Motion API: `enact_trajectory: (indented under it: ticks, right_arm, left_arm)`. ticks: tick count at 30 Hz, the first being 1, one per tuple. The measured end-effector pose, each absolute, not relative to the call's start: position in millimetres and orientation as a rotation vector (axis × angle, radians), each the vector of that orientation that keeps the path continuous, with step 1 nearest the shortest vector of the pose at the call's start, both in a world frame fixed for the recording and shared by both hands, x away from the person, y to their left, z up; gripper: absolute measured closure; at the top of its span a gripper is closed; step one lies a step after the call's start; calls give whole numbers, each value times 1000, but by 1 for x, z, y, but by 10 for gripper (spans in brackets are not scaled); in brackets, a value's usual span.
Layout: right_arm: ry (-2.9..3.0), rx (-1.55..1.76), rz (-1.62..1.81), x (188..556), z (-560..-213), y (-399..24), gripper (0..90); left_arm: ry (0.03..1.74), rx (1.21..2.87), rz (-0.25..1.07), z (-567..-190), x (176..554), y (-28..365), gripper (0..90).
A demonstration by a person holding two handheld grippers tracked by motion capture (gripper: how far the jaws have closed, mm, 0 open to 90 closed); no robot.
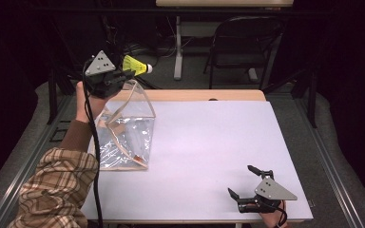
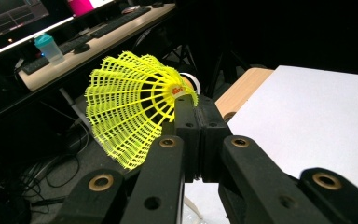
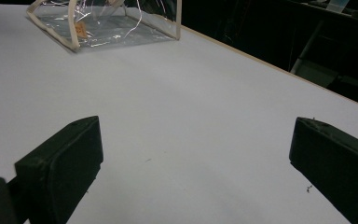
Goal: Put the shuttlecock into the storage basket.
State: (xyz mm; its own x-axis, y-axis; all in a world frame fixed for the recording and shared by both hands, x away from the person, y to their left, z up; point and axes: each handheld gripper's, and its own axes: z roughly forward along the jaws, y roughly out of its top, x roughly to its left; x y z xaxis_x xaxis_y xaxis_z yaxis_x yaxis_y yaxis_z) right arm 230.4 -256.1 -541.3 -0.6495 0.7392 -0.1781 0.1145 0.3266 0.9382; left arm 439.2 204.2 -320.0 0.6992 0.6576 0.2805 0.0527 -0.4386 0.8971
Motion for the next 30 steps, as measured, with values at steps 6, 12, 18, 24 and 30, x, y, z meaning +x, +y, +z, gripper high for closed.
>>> enact_trajectory:
  ticks: [6, 12, 18, 24, 30]
  right_arm:
    - [1994, 749, 1337, 230, -541, -256, 24]
    - [1995, 749, 1336, 230, -541, -256, 24]
    - [1996, 749, 1338, 230, -542, -256, 23]
    - [1996, 747, 1338, 230, -541, -256, 24]
    - [1995, 748, 1338, 230, -541, -256, 24]
  left_arm:
    - [563, 1914, 780, -320, 439, 209, 895]
    - [576, 1906, 791, -319, 439, 214, 895]
    - [598, 1890, 798, -320, 439, 221, 895]
    - [618, 1877, 798, -321, 439, 229, 895]
    - [638, 1869, 805, -321, 440, 234, 894]
